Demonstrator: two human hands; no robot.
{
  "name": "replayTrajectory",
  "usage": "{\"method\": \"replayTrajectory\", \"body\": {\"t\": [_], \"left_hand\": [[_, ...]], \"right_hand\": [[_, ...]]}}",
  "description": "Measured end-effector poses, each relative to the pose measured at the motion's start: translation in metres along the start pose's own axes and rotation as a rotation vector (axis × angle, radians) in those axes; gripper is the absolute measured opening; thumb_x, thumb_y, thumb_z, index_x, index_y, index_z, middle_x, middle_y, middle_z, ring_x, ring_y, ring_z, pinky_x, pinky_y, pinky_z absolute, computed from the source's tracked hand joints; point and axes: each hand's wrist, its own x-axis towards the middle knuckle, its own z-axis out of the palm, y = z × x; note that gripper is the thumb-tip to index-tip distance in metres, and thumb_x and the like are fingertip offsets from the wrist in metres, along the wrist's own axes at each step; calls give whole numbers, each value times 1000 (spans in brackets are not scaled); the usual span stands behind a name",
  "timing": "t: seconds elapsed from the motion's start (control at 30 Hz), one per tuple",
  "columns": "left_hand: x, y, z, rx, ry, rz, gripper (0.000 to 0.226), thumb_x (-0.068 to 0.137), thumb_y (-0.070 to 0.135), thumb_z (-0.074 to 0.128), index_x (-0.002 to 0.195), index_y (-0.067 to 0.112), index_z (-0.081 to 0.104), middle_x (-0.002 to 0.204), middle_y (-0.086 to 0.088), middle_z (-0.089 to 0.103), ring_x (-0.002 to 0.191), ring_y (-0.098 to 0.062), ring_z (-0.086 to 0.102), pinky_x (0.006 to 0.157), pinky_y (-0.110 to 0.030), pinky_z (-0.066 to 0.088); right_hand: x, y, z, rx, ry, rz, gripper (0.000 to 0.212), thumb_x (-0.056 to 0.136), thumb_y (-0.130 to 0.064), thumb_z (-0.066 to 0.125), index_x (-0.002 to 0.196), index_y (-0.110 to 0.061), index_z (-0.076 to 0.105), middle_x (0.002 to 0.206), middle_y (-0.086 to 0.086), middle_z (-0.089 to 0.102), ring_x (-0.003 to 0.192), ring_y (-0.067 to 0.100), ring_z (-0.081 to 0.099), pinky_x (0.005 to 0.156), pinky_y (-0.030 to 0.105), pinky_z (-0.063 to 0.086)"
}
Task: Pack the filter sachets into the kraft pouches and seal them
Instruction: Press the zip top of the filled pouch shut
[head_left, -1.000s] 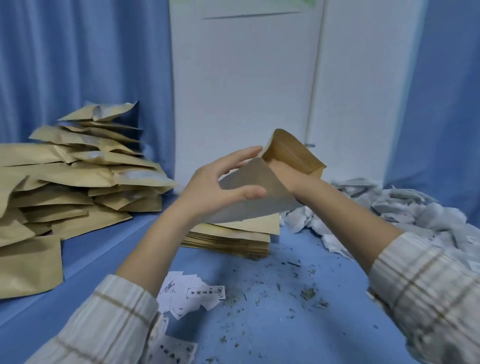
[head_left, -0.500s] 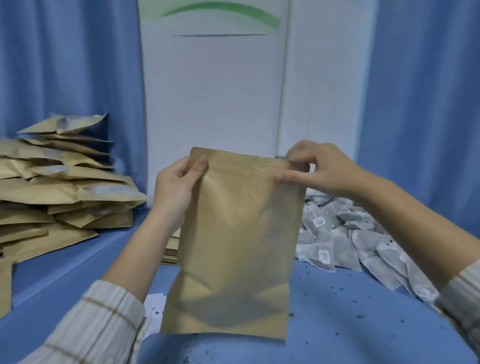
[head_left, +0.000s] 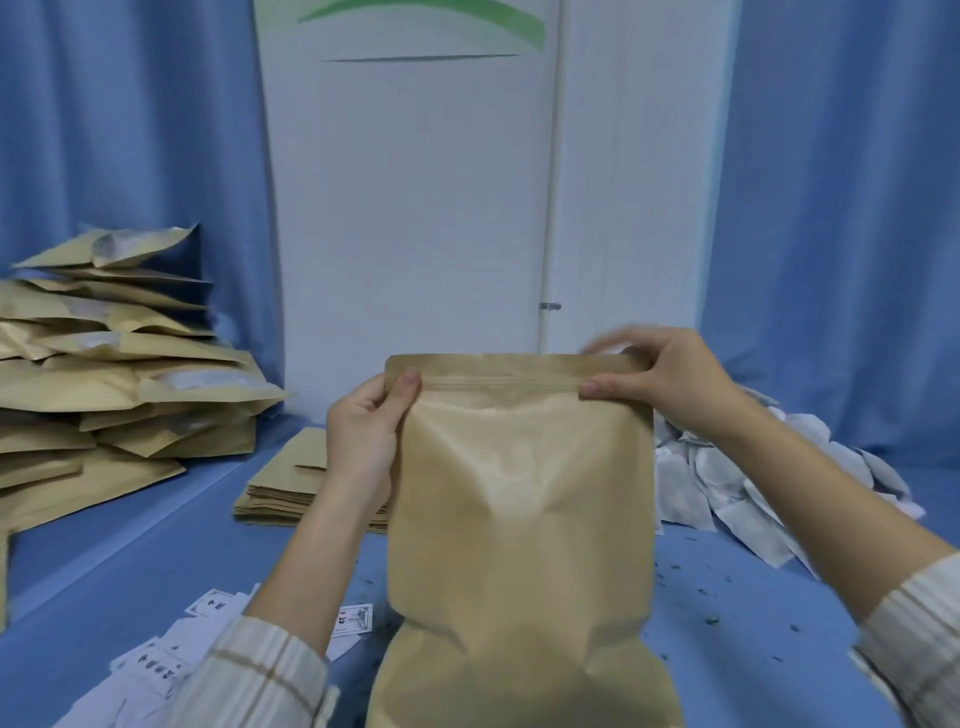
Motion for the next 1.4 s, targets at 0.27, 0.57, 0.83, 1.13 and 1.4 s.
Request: {"method": "replayTrajectory", "body": {"t": [0.27,0.57,0.83,1.13,1.4], "left_hand": [[-17,-8,23,94,-62,125,19,91,23,60,73,22,66,61,13,61,57,1,50,54,-13,39],[-25,0,22,10,-103,81,16,83,29,67,76,16,62,61,-3,62,56,-14,50,50,-21,39],[-31,-9,38,129,-14,207,26,88,33,63,66,24,55,43,10,35,46,-9,28,47,-23,24],[-32,-17,43,215,42,184,28,90,37,61,67,21,53,47,11,34,52,-7,32,50,-22,27],[-33,-14,45,162,52,205,26,90,31,61,67,22,53,46,11,38,52,-6,33,53,-21,30]], "right_hand": [[12,-31,22,-411,-266,-35,41,66,-53,76,103,-37,66,87,-26,63,84,-14,56,69,-2,39],[24,-44,35,-371,-299,-84,29,62,-41,82,64,-16,68,46,-10,49,45,1,42,43,12,30],[24,-60,36,-361,-297,-143,10,76,-35,74,70,-29,70,60,-17,64,60,-7,55,54,5,38],[24,-69,45,-688,-412,-185,42,80,-40,68,58,-14,43,54,0,39,54,14,36,54,32,29],[27,-68,37,-645,-353,-185,38,67,-47,78,55,-21,54,50,-6,43,52,8,40,49,18,28]]}}
